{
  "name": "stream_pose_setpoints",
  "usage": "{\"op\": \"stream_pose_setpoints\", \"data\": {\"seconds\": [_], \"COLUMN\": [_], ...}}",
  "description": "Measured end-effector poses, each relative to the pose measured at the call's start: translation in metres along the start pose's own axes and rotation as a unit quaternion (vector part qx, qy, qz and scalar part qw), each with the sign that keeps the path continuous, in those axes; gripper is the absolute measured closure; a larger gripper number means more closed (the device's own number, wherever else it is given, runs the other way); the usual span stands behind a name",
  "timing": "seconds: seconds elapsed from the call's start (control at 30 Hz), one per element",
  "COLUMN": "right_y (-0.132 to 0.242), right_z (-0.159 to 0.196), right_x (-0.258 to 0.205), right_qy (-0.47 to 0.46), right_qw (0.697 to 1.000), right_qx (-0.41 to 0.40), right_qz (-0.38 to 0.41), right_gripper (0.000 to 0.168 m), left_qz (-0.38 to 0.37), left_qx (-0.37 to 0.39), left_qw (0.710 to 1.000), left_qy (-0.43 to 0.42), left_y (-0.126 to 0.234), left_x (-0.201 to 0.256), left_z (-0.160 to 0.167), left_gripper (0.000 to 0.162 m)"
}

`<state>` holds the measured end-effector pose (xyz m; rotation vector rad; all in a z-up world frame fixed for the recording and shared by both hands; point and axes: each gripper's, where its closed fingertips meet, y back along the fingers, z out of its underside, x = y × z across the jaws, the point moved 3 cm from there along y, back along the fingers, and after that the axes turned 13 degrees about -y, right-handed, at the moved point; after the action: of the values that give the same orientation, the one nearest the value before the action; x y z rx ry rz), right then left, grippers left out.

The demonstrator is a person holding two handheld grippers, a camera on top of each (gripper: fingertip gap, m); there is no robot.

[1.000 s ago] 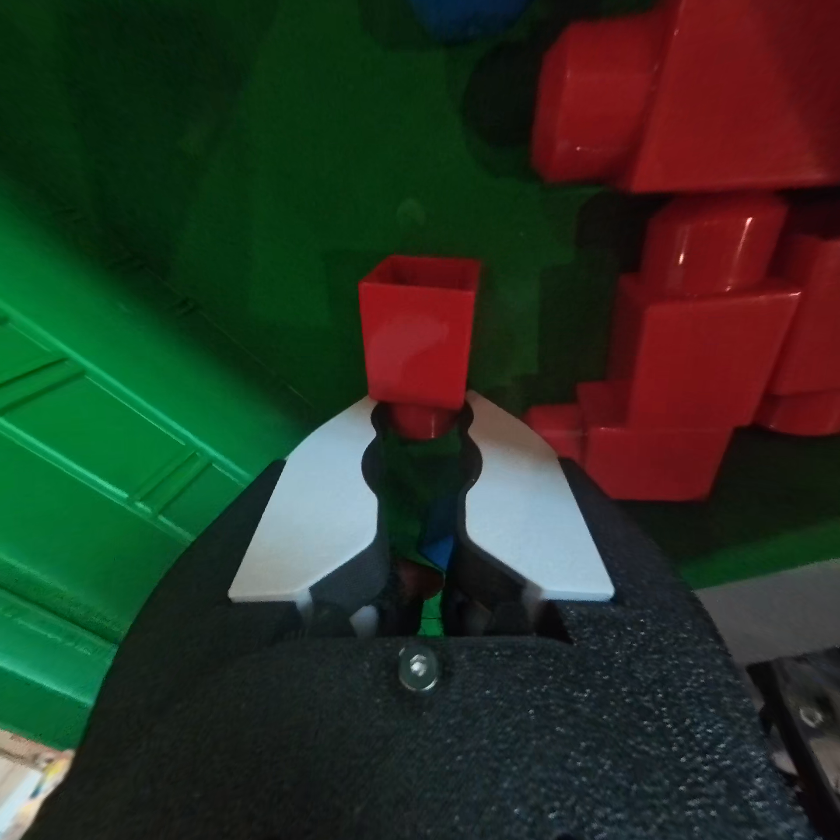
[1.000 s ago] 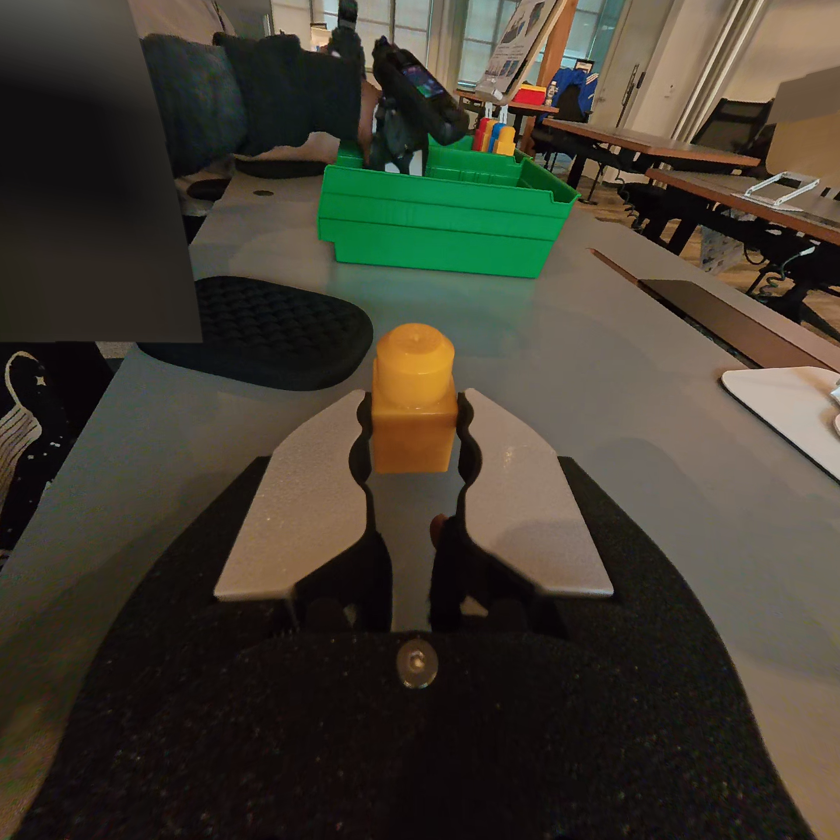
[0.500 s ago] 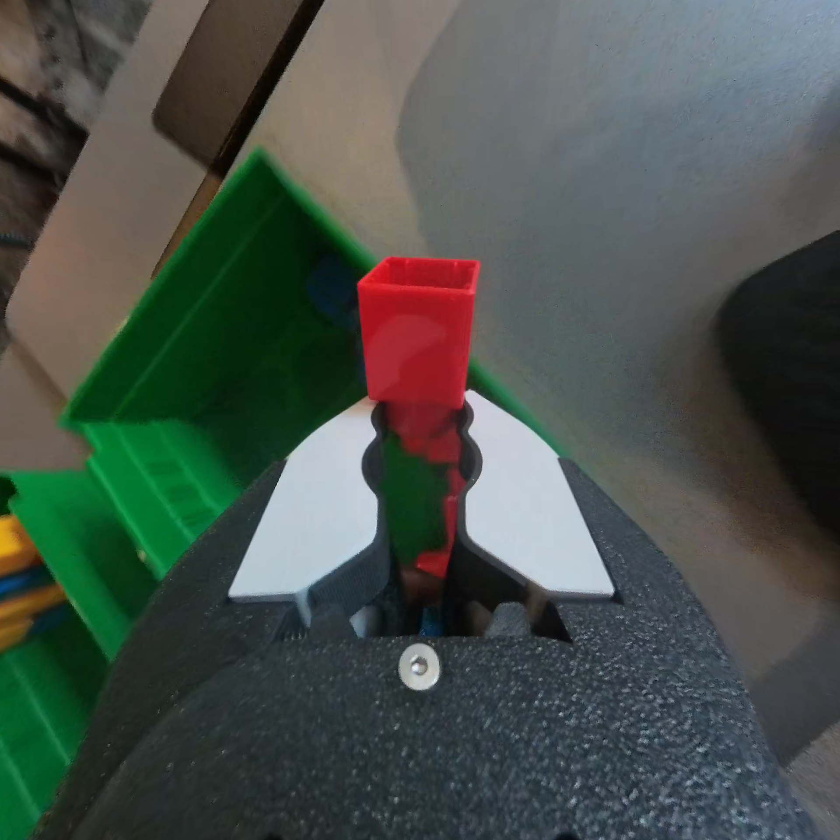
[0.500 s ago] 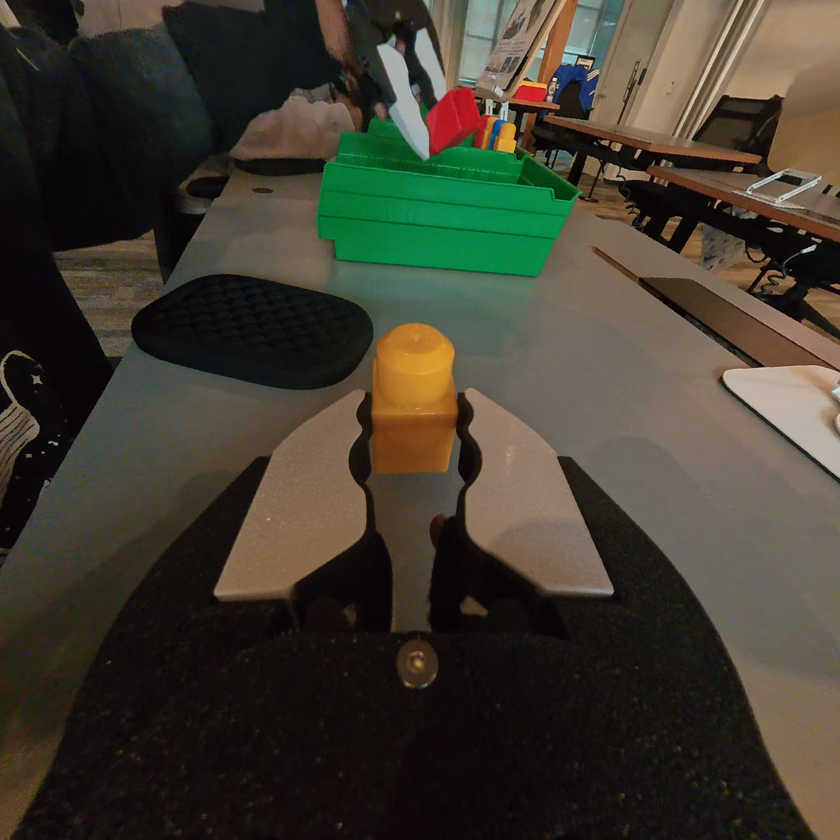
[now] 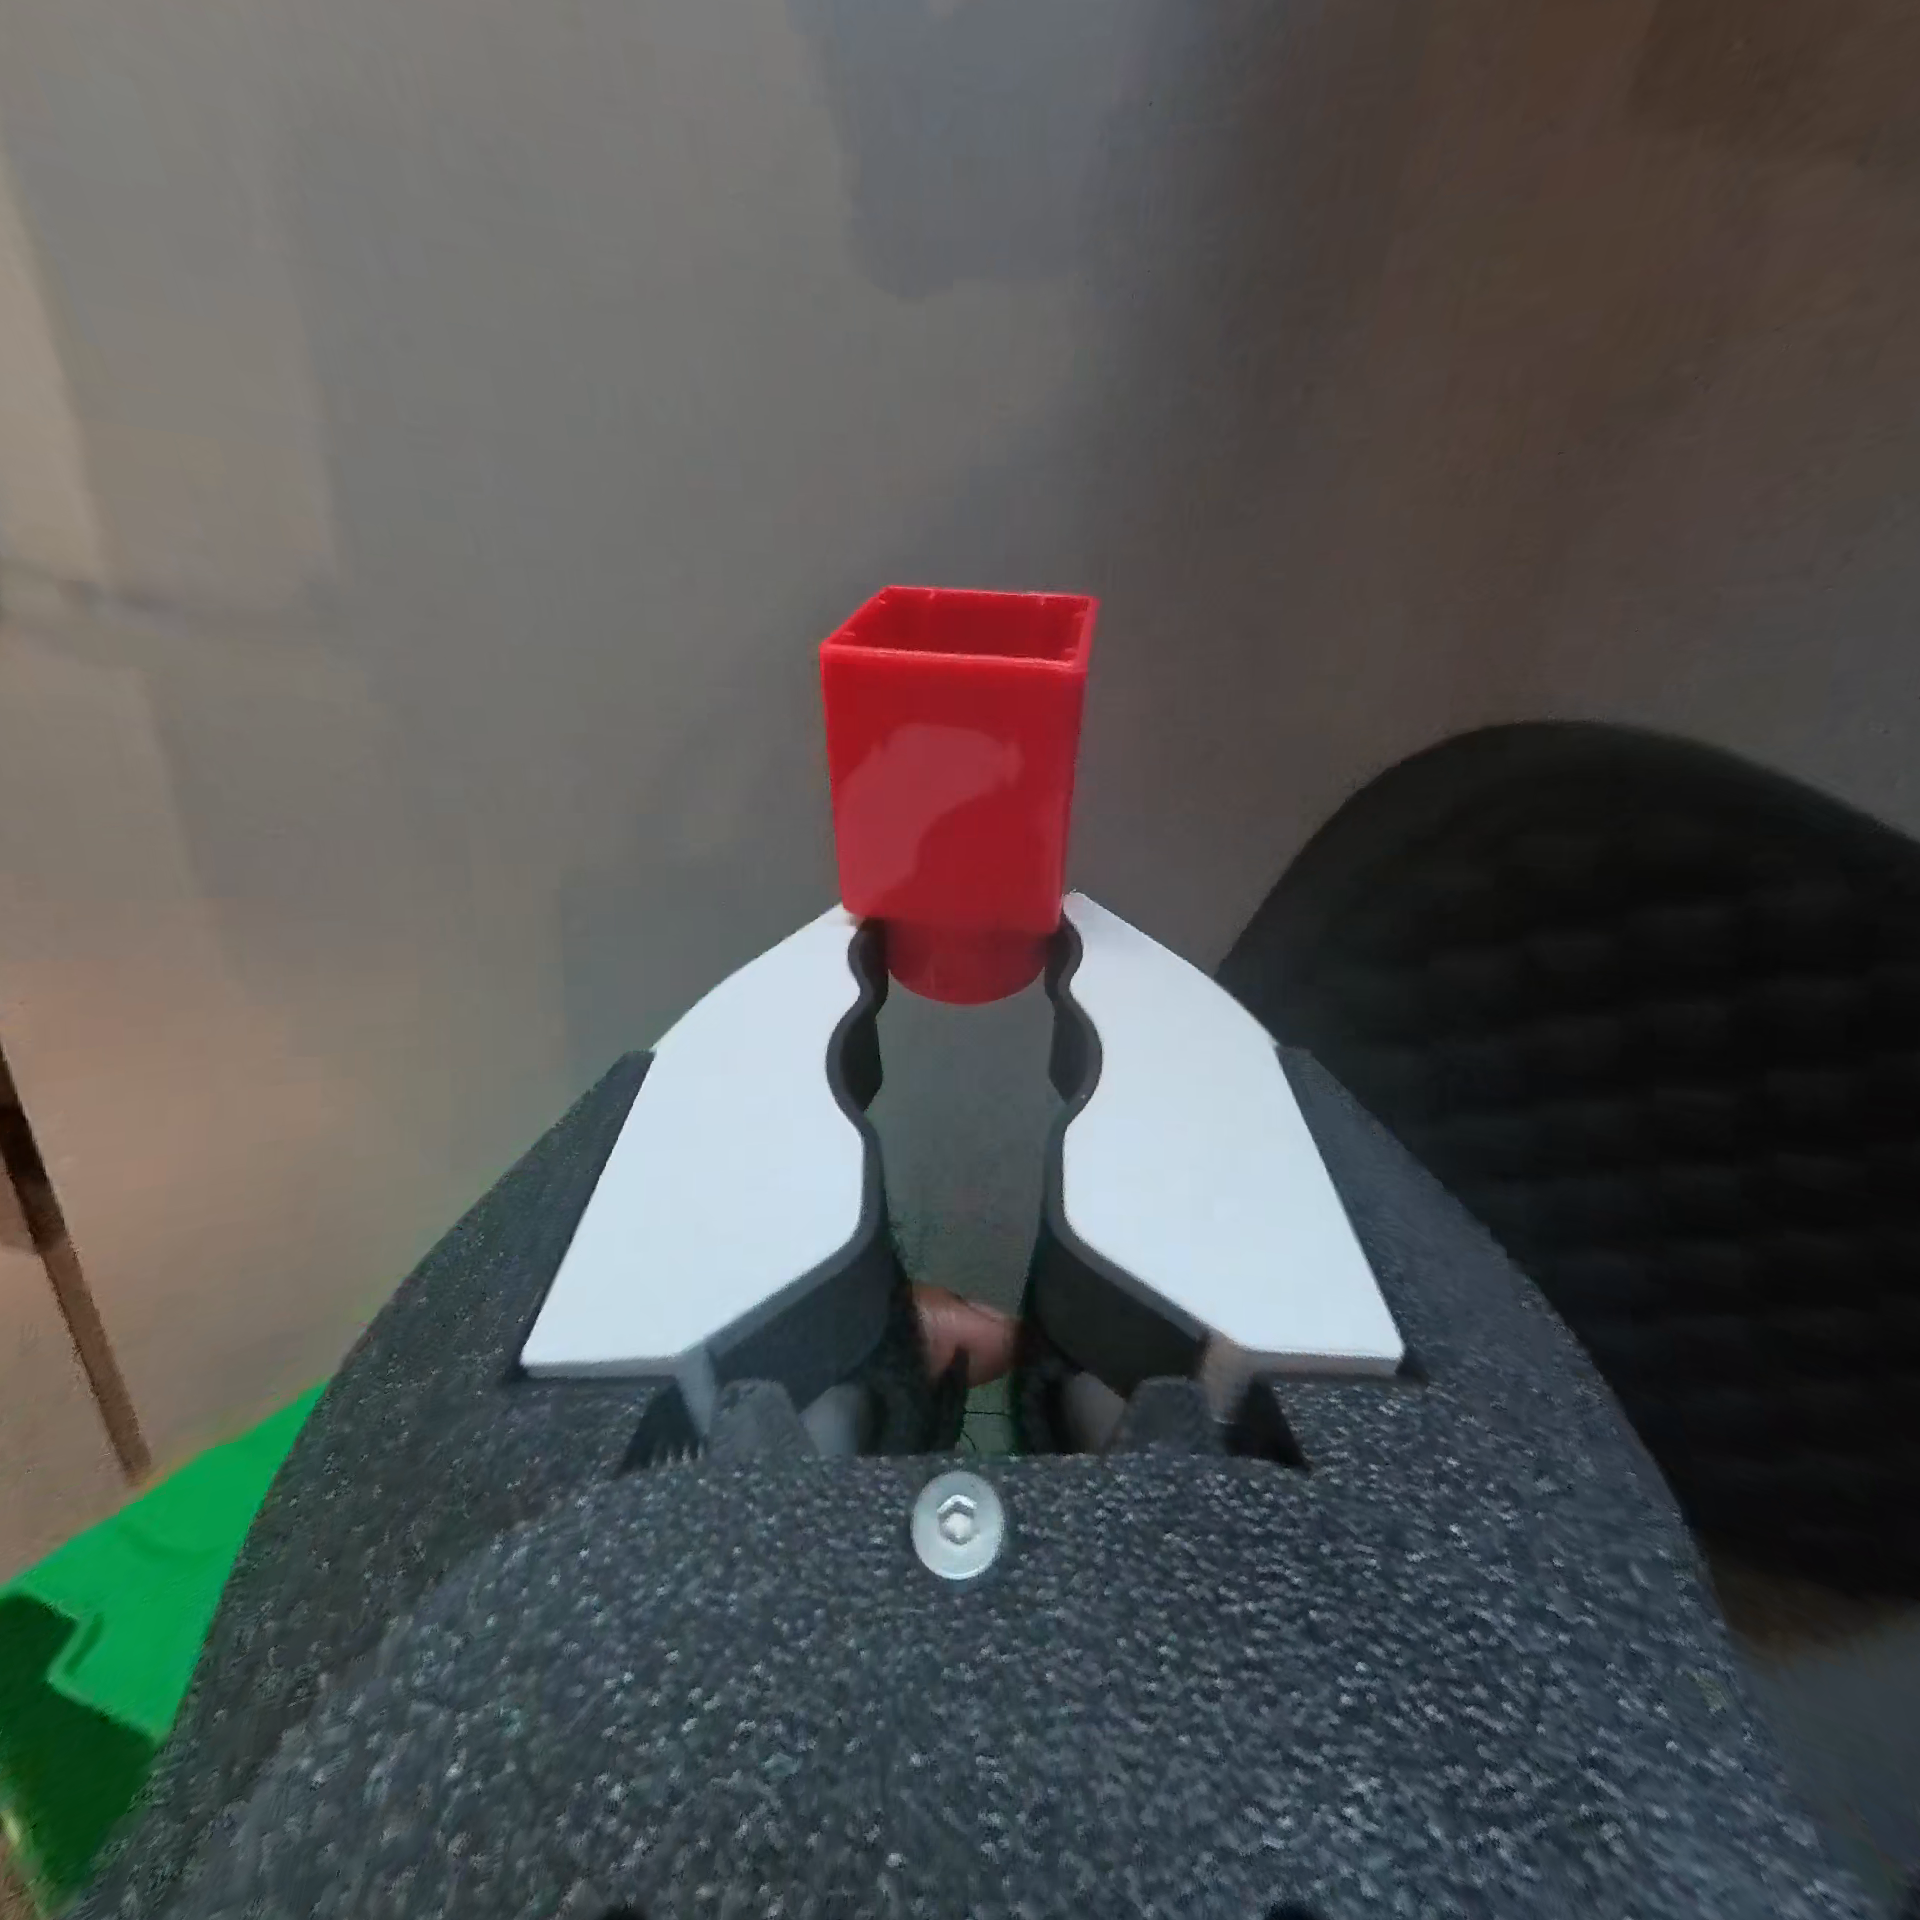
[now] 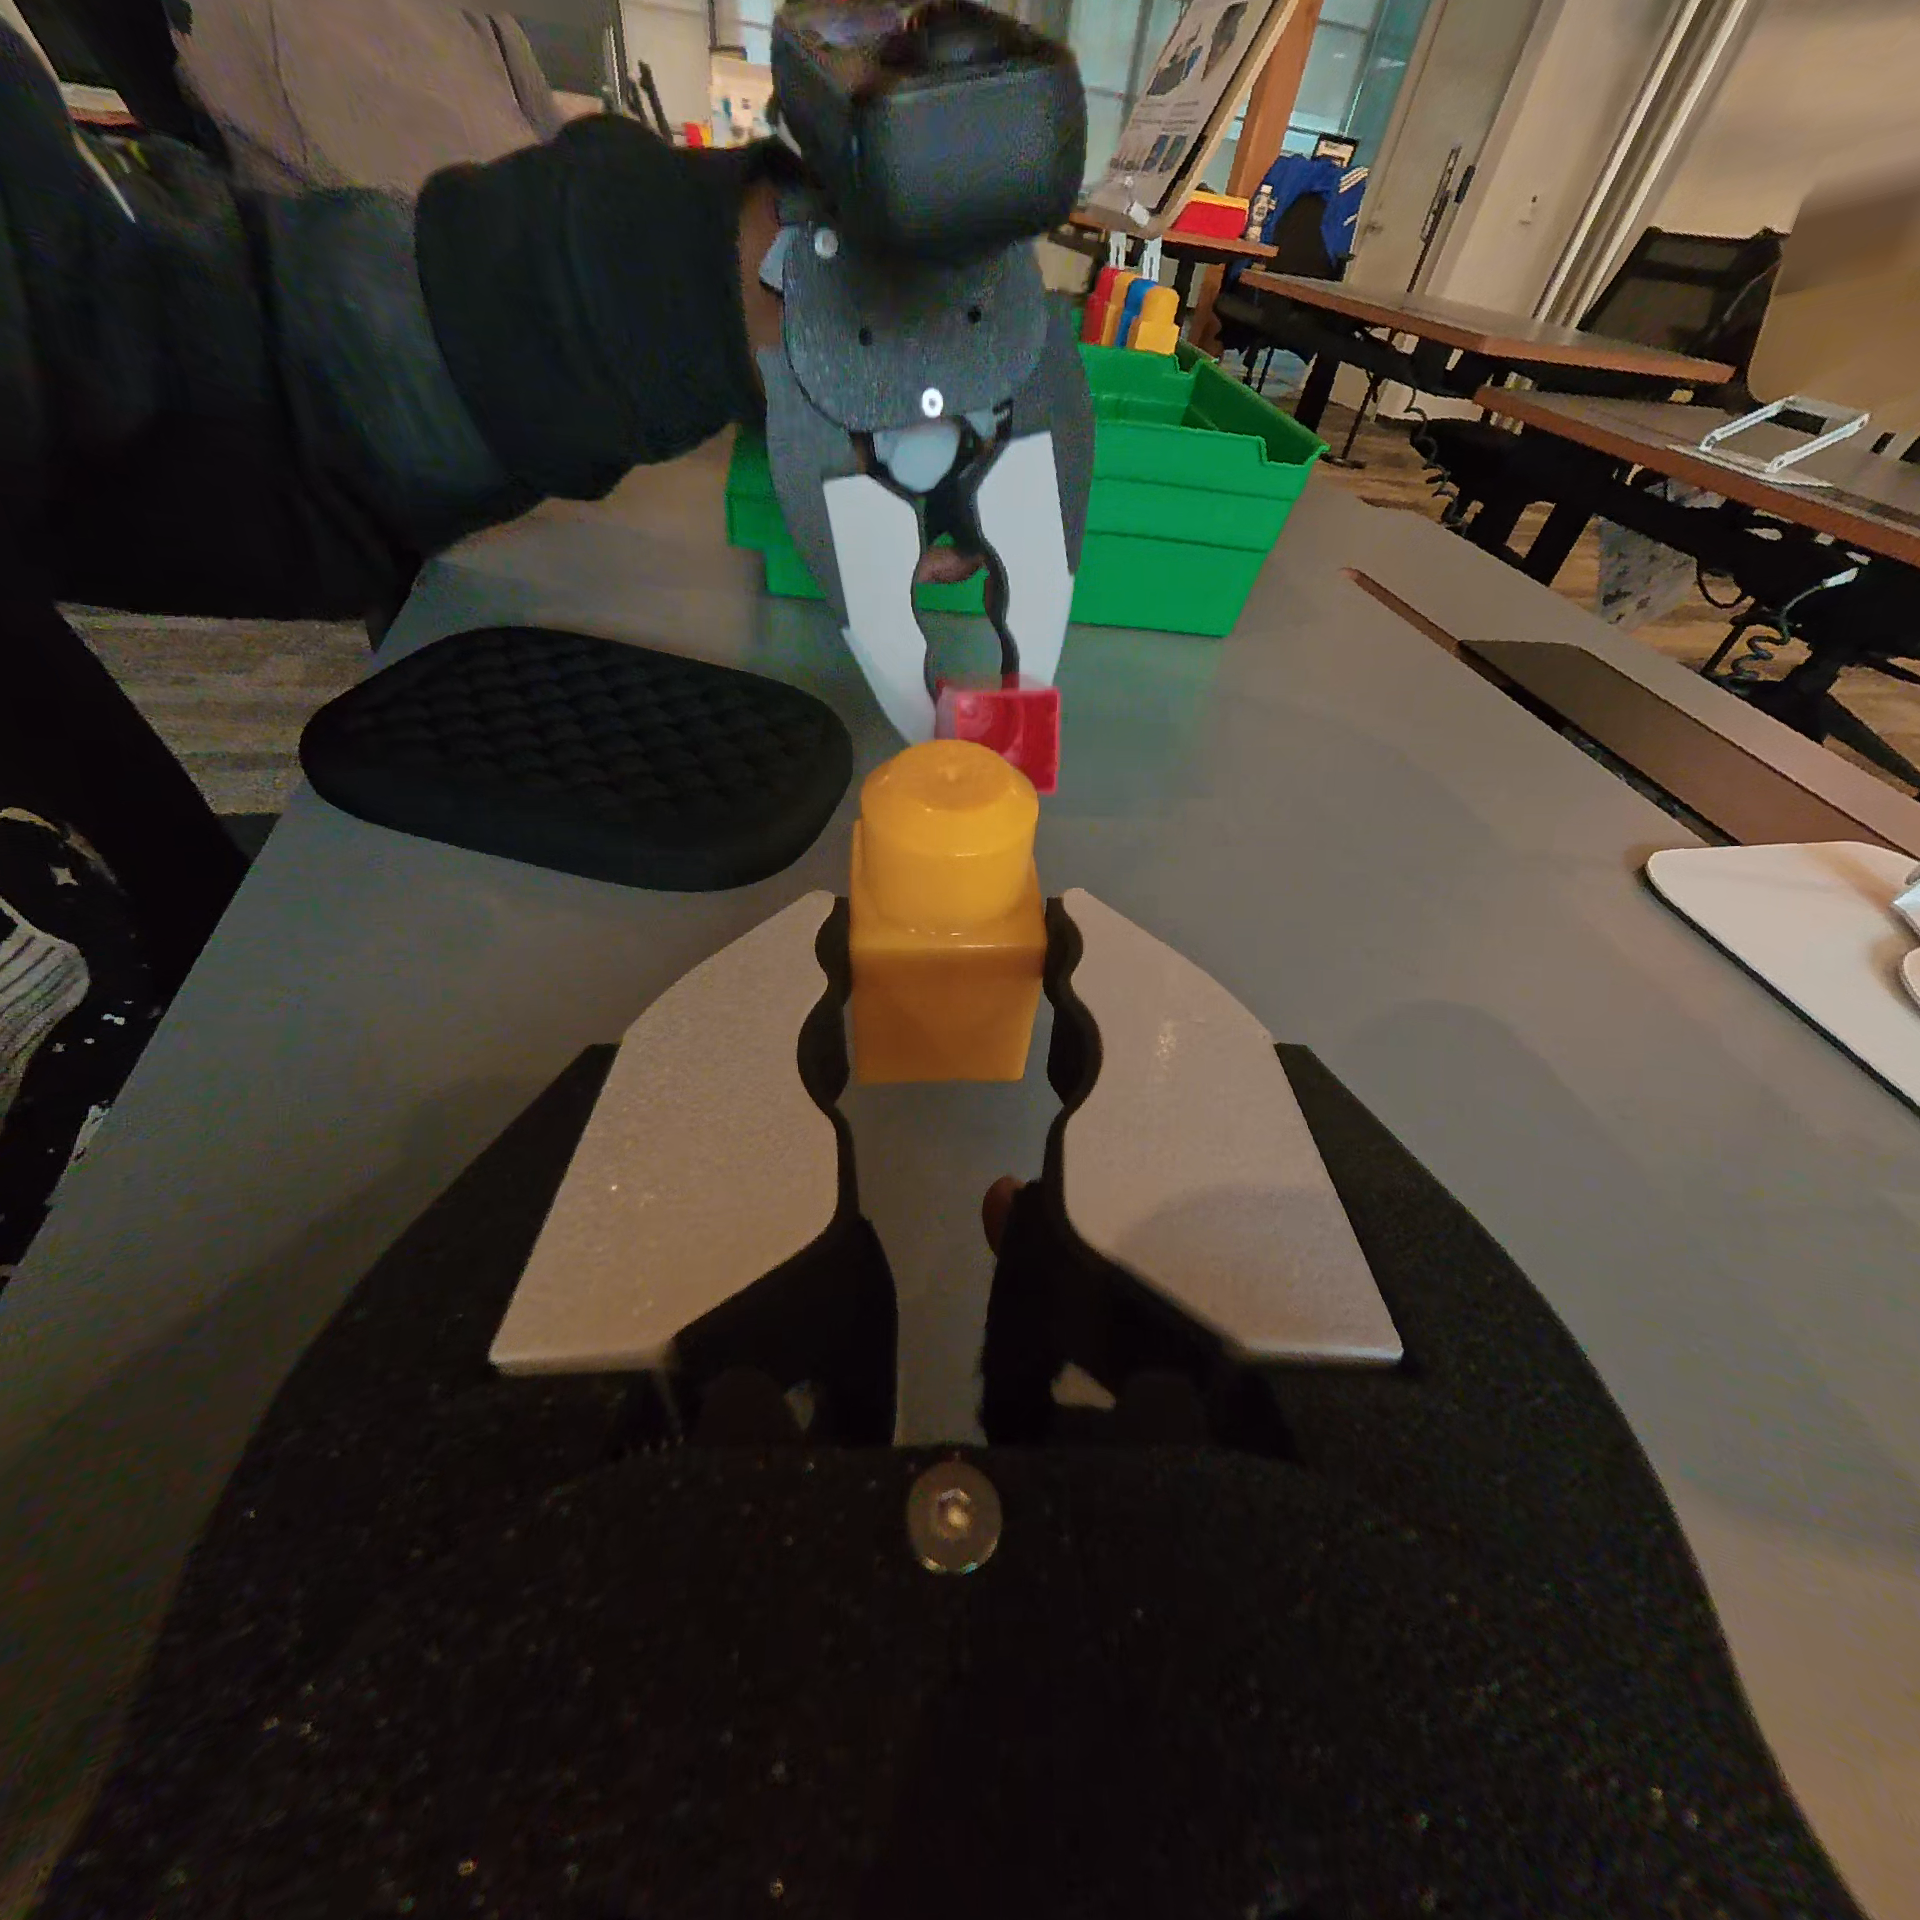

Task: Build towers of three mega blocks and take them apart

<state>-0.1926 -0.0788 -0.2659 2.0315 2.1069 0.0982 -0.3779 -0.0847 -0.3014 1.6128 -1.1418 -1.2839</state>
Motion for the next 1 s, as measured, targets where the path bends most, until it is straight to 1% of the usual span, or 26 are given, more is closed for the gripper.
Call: {"op": "stream_pose_setpoints", "data": {"seconds": [0.17,0.3,0.67,0.7,0.83,0.9,1.0], "right_y": [0.000,-0.001,-0.002,-0.002,-0.002,-0.002,-0.002], "right_z": [0.000,0.001,0.002,0.002,0.002,0.002,0.002], "right_x": [0.000,0.001,0.001,0.001,0.001,0.001,0.001], "right_qy": [-0.001,-0.004,-0.004,-0.004,-0.003,-0.003,-0.003], "right_qw": [1.000,1.000,1.000,1.000,1.000,1.000,1.000], "right_qx": [0.000,-0.006,-0.010,-0.010,-0.008,-0.008,-0.009], "right_qz": [0.000,0.000,0.001,0.001,0.001,0.001,0.000], "right_gripper": [0.133,0.133,0.133,0.133,0.133,0.133,0.133], "left_qz": [0.018,0.025,0.054,0.056,0.062,0.060,0.057], "left_qx": [-0.024,-0.046,-0.051,-0.050,-0.026,0.002,0.069], "left_qw": [0.999,0.998,0.997,0.997,0.998,0.998,0.995], "left_qy": [-0.026,-0.030,-0.019,-0.017,0.000,0.015,0.034], "left_y": [-0.014,-0.019,-0.027,-0.027,-0.025,-0.025,-0.024], "left_x": [0.003,0.005,0.014,0.014,0.014,0.014,0.013], "left_z": [-0.012,-0.009,-0.008,-0.008,-0.002,0.001,0.000], "left_gripper": [0.133,0.134,0.133,0.129,0.115,0.115,0.115]}}
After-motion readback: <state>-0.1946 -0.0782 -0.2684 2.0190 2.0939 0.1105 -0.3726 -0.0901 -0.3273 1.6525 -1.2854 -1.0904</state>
